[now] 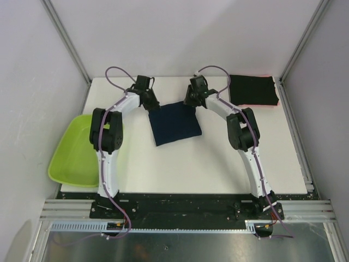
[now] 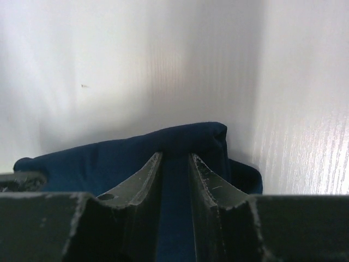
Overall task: Fold and stack the t-shirts
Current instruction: Smooth out wrinkles on the folded tshirt
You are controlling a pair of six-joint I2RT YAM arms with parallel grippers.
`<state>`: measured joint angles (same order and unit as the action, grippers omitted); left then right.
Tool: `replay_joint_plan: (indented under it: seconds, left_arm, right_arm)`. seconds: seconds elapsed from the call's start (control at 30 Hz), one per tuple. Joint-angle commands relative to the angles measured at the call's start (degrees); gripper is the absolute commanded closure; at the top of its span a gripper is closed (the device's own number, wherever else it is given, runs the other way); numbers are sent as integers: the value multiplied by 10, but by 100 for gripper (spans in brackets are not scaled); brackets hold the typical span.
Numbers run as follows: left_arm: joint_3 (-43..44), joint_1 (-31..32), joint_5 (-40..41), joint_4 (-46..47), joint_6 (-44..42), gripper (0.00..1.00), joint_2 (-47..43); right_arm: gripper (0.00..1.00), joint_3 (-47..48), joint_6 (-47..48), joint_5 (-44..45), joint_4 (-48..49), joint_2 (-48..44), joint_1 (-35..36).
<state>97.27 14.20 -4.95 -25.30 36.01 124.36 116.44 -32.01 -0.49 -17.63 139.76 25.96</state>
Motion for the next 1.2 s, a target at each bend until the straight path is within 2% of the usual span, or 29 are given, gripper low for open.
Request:
replay_joint_plan:
  seconds: [0.0,0.13,0.37,0.67,0.8,0.93,1.03,1.17]
  left_arm:
    - [63,-12,-19,10,-5,67,28]
    - [83,-18,-18,10,-6,64,41]
    - [72,-29,-18,9,-1,73,71]
    - [76,-42,-30,8,-9,75,86]
    - [104,-43,-51,7,-17,68,72]
    - [121,-43,-60,5,-22,52,45]
    - [124,-42,-71,4,-19,48,22]
    - [115,-33,-86,5,-15,48,-7]
  right_arm:
    - [70,34,-3,-12,-32,8,-10]
    - [70,33,1,-16,-44,15,-16]
    - [70,37,8,-23,-60,18,-25]
    - [69,45,20,-16,-88,-36,-57]
    - [68,23,15,2,-107,-84,-89]
    - [66,-36,3,39,-105,-138,-134]
    - [66,-68,-2,62,-119,-168,-172]
    - [66,-134,-22,59,-89,-209,-223]
